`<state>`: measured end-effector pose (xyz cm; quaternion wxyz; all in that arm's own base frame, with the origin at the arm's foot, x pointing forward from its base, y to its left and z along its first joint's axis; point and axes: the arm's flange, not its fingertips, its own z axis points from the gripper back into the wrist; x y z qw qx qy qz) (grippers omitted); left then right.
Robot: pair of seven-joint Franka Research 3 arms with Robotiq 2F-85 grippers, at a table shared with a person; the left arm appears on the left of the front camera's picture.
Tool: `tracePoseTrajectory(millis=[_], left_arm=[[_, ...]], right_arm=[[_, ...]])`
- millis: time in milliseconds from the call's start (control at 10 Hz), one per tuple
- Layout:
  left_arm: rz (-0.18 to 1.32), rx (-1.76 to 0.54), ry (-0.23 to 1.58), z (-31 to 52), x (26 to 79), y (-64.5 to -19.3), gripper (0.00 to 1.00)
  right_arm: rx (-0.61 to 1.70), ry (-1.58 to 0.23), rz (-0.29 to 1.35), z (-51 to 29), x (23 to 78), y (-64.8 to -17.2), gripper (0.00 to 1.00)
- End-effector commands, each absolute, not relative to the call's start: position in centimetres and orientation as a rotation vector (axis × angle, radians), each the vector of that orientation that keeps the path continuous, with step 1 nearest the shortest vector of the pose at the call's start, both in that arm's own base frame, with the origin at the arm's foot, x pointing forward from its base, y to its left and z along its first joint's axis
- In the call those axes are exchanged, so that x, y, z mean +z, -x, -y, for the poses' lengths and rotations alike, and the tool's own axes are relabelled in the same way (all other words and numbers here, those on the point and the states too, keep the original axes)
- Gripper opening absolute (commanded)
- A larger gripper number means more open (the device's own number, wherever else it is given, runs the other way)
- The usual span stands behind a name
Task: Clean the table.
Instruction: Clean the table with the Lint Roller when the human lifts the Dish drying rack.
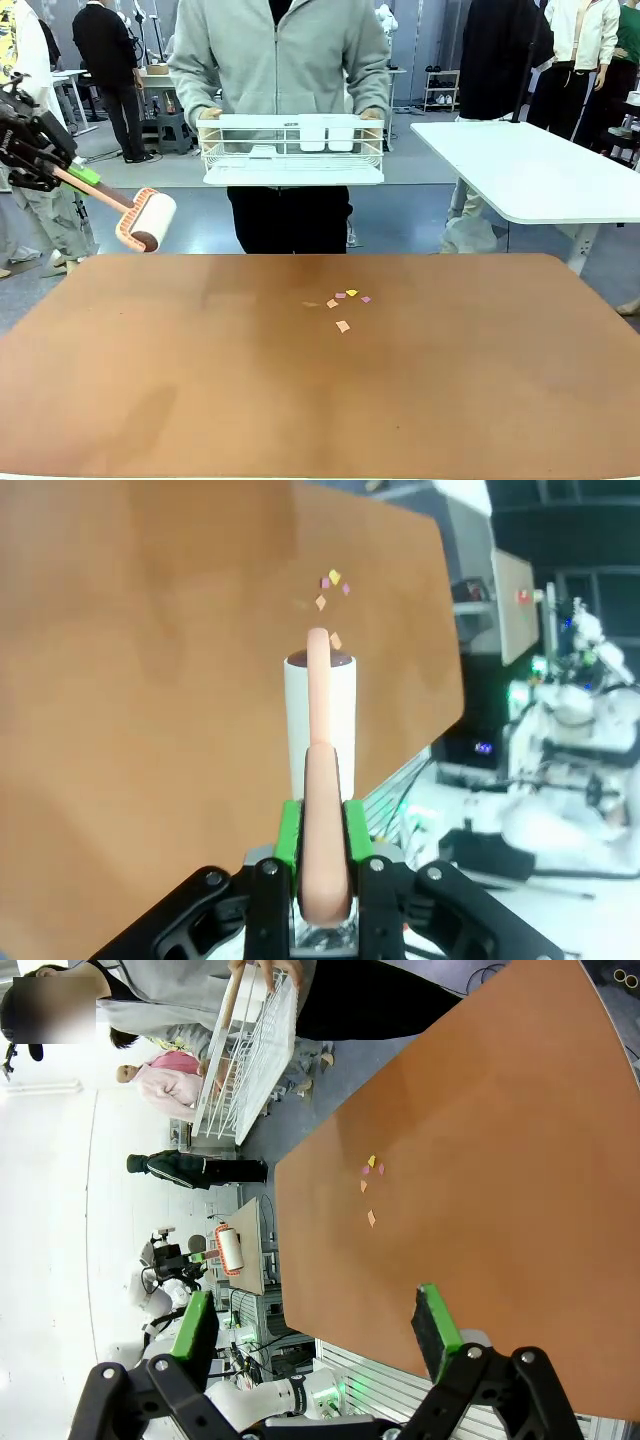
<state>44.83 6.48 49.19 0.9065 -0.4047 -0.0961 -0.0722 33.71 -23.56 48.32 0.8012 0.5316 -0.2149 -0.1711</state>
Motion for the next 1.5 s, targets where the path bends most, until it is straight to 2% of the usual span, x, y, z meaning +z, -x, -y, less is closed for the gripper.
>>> tracePoseTrajectory(millis=[0,100,200,700,900,1000,1200,1400], left_arm=[[0.18,-0.196,0.823,-6.5,48.7,-47.3,0.22],[0.19,-0.177,0.836,-6.0,48.3,-47.7,0.22],[0.19,-0.186,0.825,-6.2,48.5,-46.2,0.22],[0.188,-0.183,0.819,-6.3,48.2,-47.0,0.22],[0.131,-0.18,0.808,-6.0,46.1,-49.3,0.22],[0.156,-0.171,0.742,-5.7,44.6,-50.1,0.22],[0.093,-0.237,0.814,-5.3,41.3,-51.7,0.22],[0.076,-0.189,0.8,-5.4,38.5,-53.2,0.22]], right_arm=[[-0.355,-1.154,0.473,23.6,48.6,-33.6,1.0],[-0.355,-1.154,0.473,23.6,48.6,-33.6,1.0],[-0.355,-1.154,0.473,23.6,48.6,-33.6,1.0],[-0.355,-1.154,0.473,23.6,48.6,-33.6,1.0],[-0.355,-1.154,0.473,23.6,48.6,-33.6,1.0],[-0.355,-1.154,0.473,23.6,48.6,-33.6,1.0],[-0.355,-1.154,0.473,23.6,48.6,-33.6,1.0],[-0.355,-1.154,0.473,23.6,48.6,-33.6,1.0]])
